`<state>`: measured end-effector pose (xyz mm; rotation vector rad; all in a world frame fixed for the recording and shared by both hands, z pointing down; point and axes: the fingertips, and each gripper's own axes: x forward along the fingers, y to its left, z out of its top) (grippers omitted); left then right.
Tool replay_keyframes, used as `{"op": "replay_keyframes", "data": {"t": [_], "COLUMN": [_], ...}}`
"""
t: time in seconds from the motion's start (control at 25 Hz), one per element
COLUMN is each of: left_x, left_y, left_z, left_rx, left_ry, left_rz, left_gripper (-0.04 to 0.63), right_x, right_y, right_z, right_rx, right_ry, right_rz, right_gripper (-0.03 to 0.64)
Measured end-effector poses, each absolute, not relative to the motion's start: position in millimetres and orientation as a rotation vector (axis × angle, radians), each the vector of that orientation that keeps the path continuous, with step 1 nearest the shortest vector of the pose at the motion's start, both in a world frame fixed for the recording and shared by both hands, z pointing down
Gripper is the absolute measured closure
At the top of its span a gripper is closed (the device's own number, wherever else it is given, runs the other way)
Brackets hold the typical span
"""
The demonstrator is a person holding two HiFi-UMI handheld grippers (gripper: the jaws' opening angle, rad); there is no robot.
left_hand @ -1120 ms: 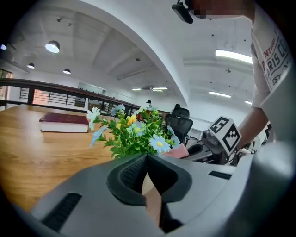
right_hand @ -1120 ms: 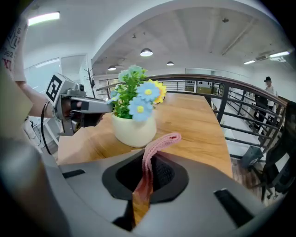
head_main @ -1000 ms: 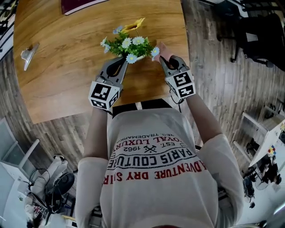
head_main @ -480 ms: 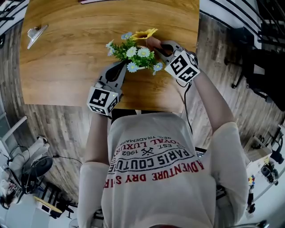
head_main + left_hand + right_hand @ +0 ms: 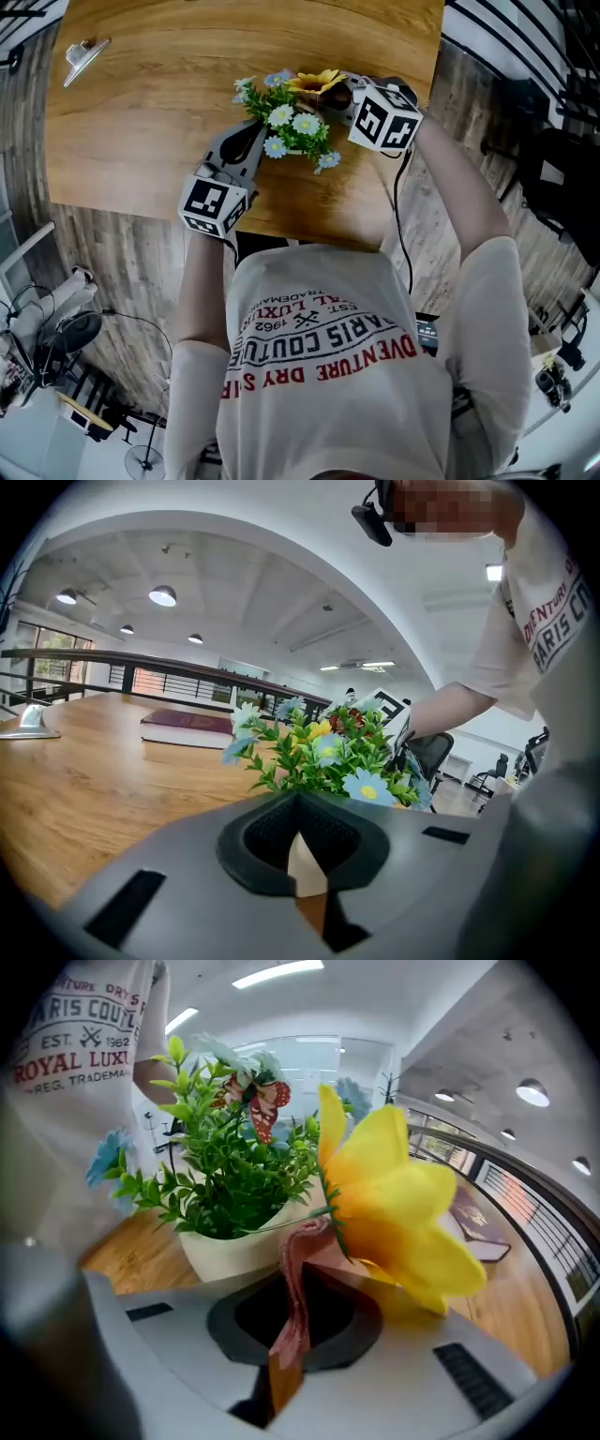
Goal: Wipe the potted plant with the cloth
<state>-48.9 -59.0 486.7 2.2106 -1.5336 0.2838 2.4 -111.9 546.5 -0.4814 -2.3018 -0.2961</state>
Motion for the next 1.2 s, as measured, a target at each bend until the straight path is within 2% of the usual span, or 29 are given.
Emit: {"op": "replay_keyframes", "data": {"t": [0.56,0.88,1.2], "left_x": [-52,-53,-52], "left_y": [-64,-62,-64], "left_z": [487,488,488], "left_rx": [2.157,2.121,2.112], "left_ry": [-1.608,-1.588,-1.601], "left_rz": [0.313,0.256,0.250], "left_gripper": [0.580,0.580,0.580], "right_x": [-3,20,33], "right_y": [-105,-95,-88], "right_z": [548,548,547], "right_rx": [-0.697,-0.723,-0.633], "right_ry": [-2.192,-2.154,-2.207], "right_rz": [-0.617,-0.620,-0.475], "right_gripper": [0.581,0.581,0.581]}}
